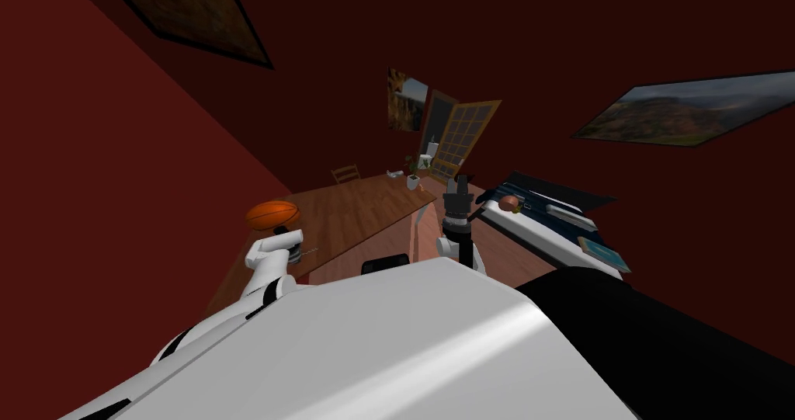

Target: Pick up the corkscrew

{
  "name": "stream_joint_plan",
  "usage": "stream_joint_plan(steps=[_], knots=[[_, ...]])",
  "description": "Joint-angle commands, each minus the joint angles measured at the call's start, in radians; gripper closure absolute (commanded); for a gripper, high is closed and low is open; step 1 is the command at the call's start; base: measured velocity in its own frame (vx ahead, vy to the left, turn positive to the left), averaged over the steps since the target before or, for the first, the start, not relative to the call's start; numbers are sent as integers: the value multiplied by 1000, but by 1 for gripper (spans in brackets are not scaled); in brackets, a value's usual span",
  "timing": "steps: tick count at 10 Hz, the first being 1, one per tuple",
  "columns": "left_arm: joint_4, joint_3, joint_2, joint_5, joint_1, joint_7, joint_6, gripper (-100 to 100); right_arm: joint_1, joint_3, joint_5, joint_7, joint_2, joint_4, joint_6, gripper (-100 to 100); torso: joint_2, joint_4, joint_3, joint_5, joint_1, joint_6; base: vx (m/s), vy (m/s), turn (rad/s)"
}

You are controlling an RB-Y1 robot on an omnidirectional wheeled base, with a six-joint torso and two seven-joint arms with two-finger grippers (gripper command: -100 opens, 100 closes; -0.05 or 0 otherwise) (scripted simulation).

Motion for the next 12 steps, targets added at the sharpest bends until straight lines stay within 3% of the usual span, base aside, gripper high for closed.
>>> stream_joint_plan(steps=[1, 2, 3, 4, 10, 11, 12], knots=[[46, 0, -9, -4, -19, 9, -7, -100, 0, 0, 0, 0, 0, 0, 0, 0, 0, 0, 0, 0, 0, 0, 29, -35, -8], [46, 0, 0, -2, -22, 4, -2, -100, 0, 0, 0, 0, 0, 0, 0, 0, 0, 0, 0, 0, 0, 0, 10, -14, -1], [54, 0, 1, -3, -25, 6, -7, 0, 0, 0, 0, 0, 0, 0, 0, 0, 1, 0, 1, 0, 2, 0, 0, 0, 0], [67, 4, -5, -16, -25, 38, -14, -100, 0, 0, 0, 0, 0, 0, 0, 0, 2, 0, 1, 0, 3, 0, -17, 38, -182], [115, 15, -22, -63, -23, 148, -40, -100, 0, 0, 0, 0, 0, 0, 0, 0, 7, 2, 4, 2, 9, 0, -68, 84, -168], [109, 14, -22, -59, -23, 137, -36, -100, 0, 0, 0, 0, 0, 0, 0, 0, 6, 1, 4, 2, 9, -1, -24, 34, -23], [110, 14, -22, -60, -23, 141, -37, 100, 0, 0, 0, 0, 0, 0, 0, 0, 4, 1, 3, 1, 6, -1, -5, 7, 3]])
